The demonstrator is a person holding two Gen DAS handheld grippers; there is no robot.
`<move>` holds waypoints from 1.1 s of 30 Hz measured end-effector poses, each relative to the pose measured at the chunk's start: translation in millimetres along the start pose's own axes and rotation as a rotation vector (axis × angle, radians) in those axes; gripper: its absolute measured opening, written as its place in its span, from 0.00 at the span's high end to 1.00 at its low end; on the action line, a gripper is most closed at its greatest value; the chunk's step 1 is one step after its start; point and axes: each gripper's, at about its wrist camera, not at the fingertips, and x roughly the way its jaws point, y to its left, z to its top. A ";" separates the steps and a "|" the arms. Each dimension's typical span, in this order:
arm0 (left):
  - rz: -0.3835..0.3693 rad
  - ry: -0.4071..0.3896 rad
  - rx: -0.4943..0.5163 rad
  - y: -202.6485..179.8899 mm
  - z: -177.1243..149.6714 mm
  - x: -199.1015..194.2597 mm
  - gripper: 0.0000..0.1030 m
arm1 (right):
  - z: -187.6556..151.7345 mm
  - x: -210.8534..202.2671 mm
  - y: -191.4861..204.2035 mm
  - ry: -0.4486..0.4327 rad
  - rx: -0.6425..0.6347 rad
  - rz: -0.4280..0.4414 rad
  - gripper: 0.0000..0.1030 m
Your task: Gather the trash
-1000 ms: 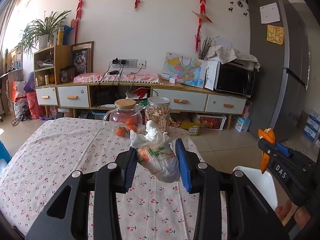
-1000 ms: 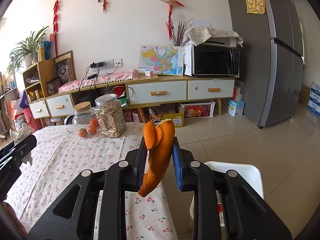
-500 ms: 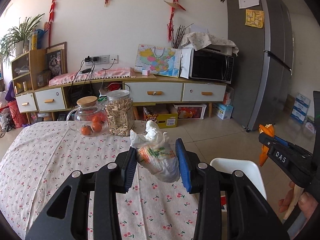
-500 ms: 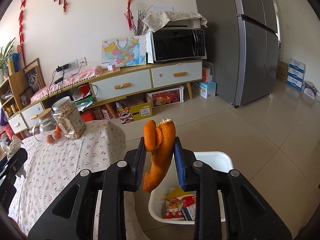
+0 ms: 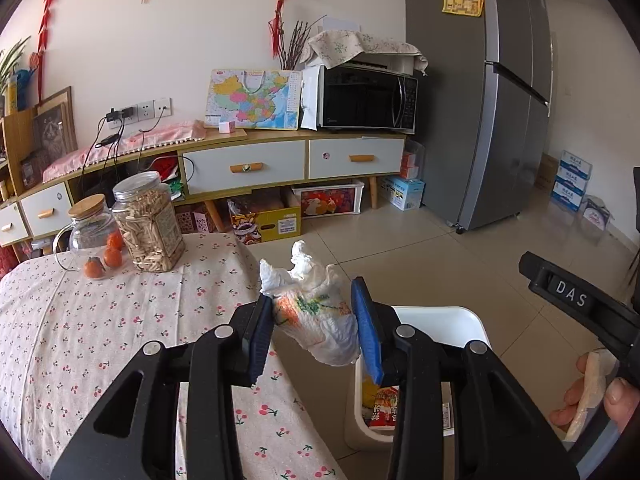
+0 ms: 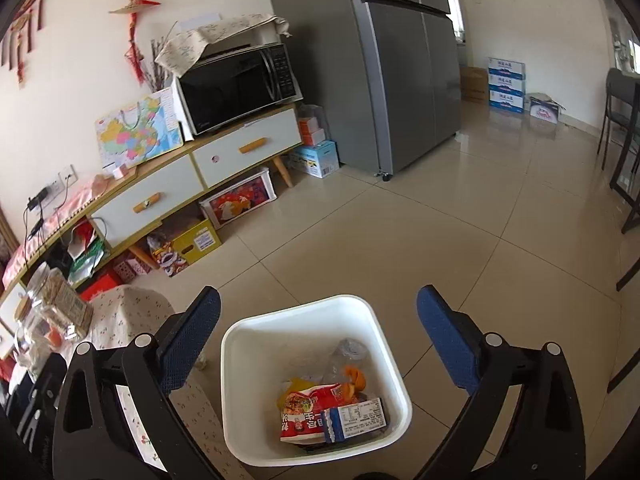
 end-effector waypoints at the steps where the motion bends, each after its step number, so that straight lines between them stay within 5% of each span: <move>1: -0.010 0.009 0.006 -6.7 -0.1 5.3 0.63 | 2.4 0.0 -7.5 -0.002 0.031 -0.010 0.07; 16: -0.131 0.097 0.062 -84.9 5.1 60.4 0.61 | 15.4 -6.9 -72.3 -0.061 0.270 -0.083 0.07; 26: -0.156 0.145 -0.008 -84.3 3.1 66.4 0.13 | 17.1 -13.3 -83.1 -0.090 0.297 -0.109 0.07; 33: -0.071 0.120 0.008 -56.7 1.9 40.8 0.07 | 13.4 -27.9 -51.5 -0.142 0.195 -0.096 0.07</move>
